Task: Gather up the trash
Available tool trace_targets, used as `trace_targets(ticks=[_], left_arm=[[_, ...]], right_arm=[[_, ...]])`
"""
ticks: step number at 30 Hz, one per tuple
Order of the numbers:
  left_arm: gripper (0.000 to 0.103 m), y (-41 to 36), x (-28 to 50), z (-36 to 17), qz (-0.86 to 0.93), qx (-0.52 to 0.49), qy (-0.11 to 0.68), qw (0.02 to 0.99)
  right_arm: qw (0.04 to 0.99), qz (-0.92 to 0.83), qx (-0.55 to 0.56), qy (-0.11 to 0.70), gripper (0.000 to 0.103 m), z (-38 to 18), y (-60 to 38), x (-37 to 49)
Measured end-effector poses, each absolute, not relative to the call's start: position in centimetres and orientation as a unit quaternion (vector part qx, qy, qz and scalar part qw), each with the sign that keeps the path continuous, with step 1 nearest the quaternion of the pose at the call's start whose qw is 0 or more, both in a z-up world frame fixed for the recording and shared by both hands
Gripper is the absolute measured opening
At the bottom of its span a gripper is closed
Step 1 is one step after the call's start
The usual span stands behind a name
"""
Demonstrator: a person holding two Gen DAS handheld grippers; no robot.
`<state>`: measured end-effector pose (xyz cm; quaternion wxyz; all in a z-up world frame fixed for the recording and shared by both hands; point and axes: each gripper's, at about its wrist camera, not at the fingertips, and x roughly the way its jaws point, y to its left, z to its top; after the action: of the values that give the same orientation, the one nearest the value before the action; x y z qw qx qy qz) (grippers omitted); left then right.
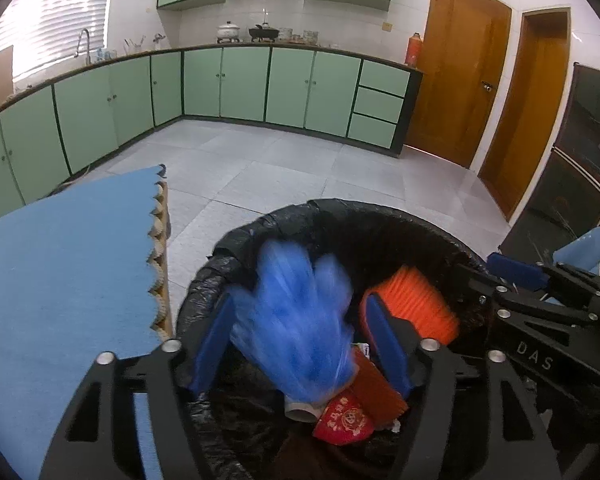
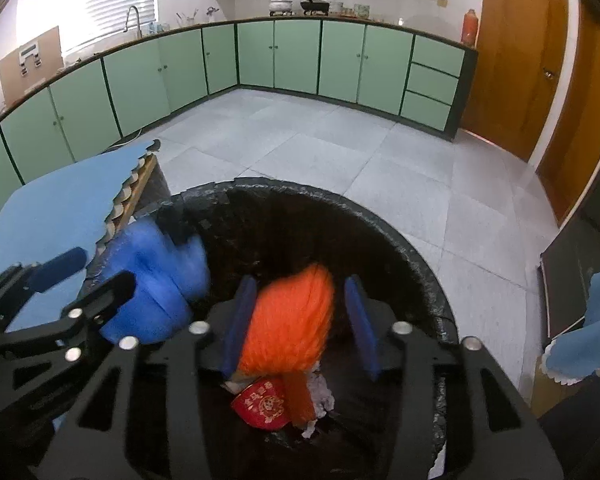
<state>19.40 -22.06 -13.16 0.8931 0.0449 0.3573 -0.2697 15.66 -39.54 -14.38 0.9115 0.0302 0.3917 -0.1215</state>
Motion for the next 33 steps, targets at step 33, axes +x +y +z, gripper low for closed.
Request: trace_targets(ticks=[33], left_arm=[[0.096,-6.2,9.6,-1.2,-0.173,0.020,0.292,0.941]], right_arm=[[0.941,-0.037,0.016,0.336,0.098,-2.6,-28.1,7.1]])
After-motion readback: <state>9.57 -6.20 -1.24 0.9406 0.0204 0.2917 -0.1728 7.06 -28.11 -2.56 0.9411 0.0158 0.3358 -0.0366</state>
